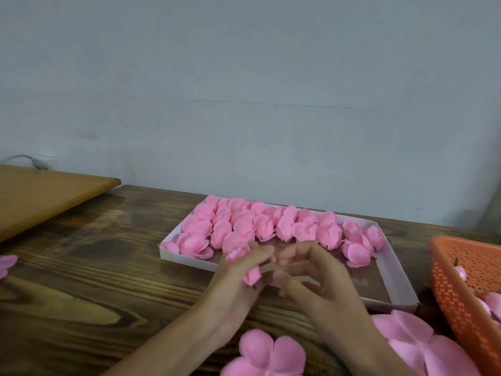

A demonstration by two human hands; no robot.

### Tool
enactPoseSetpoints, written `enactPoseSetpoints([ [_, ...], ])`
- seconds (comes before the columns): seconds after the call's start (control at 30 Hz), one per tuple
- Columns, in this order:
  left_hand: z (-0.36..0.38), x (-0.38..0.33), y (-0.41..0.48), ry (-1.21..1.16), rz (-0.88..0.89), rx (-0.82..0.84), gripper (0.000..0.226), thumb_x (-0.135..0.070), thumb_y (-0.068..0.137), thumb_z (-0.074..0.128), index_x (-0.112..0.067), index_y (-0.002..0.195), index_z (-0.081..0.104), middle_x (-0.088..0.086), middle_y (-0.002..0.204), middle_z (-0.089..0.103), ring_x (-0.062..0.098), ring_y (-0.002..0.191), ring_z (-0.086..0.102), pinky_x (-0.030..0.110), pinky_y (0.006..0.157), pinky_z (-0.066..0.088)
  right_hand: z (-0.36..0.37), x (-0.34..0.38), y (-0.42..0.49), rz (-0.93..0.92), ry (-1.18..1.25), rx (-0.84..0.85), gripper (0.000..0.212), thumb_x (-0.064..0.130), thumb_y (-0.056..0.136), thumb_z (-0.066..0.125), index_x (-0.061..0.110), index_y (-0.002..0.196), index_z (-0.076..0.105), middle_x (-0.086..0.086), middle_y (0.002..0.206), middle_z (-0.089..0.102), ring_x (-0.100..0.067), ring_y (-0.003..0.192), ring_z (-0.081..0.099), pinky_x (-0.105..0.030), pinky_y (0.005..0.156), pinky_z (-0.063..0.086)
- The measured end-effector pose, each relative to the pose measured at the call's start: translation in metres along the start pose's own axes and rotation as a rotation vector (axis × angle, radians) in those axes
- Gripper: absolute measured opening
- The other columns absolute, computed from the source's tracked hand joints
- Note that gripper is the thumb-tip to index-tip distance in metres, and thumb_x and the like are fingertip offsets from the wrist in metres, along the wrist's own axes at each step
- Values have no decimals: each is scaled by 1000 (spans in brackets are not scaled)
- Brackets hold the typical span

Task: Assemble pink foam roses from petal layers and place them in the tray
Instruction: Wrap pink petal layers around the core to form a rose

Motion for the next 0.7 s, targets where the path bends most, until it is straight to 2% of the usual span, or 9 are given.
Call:
enactPoseSetpoints([
  [0.03, 0, 0, 0, -57, -22, -10, 33, -30, 68, 87, -6, 85, 73, 15, 90, 67, 29, 91, 66, 39, 82, 56, 6, -4, -2, 36, 2, -11, 24, 0, 86, 78, 17, 99, 69, 3, 97, 76, -15, 88, 73, -49, 81, 60],
  [0.1, 2, 1, -4, -114, -100, -16, 57, -36, 67, 88, 1, 109, 73, 17, 101, 67, 34, 98, 66, 45, 89, 54, 18, -5, -8, 65, -16, 16, 28, 11, 82, 84, 24, 103, 71, 6, 98, 78, -11, 90, 75, -37, 84, 60],
  [0.17, 7, 3, -10, -91, -163, 9, 65, -43, 68, 88, -4, 118, 73, 15, 103, 70, 30, 92, 70, 40, 82, 59, 28, -6, -15, 75, -26, 36, 37, 26, 75, 85, 30, 110, 72, 7, 97, 78, -9, 89, 75, -29, 83, 60],
  [0.27, 11, 5, -15, -64, -156, 38, 58, -49, 71, 86, -10, 114, 76, 14, 105, 73, 25, 87, 72, 34, 75, 61, 32, -8, -18, 79, 6, -22, 40, 18, 75, 89, 32, 110, 74, 6, 96, 77, -11, 88, 74, -24, 77, 59],
  [0.43, 13, 2, -16, -75, -153, 104, 62, -54, 62, 95, -12, 103, 77, 15, 129, 72, 24, 91, 72, 33, 74, 60, 34, -8, -20, 80, 51, -65, 39, 3, 77, 87, 27, 105, 75, 7, 95, 77, -13, 84, 75, -22, 72, 58],
  [0.5, 14, 2, -17, -79, -151, 139, 61, -51, 60, 97, -12, 101, 76, 17, 131, 71, 25, 91, 72, 33, 73, 60, 36, -10, -21, 81, 51, -81, 39, 3, 79, 85, 28, 107, 75, 6, 96, 78, -14, 85, 75, -27, 73, 61],
  [0.6, 14, 4, -17, -69, -135, 174, 60, -48, 62, 98, -10, 102, 74, 21, 127, 71, 27, 93, 71, 33, 74, 60, 36, -9, -22, 73, 51, -89, 38, 6, 82, 84, 29, 110, 75, 1, 93, 79, -17, 83, 76, -43, 78, 63],
  [0.7, 12, 1, -15, -68, -121, 212, 54, -48, 67, 96, -11, 101, 75, 23, 126, 71, 27, 98, 72, 37, 79, 59, 35, -7, -19, 95, 164, -21, 30, 13, 81, 80, 25, 109, 77, -4, 94, 79, -18, 87, 76, -42, 83, 61],
])
Point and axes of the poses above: each hand's wrist, its own y-axis towards the middle knuckle, its own z-axis out of the palm, x = y × z, the point moved 2 cm from there along y, towards the middle knuckle
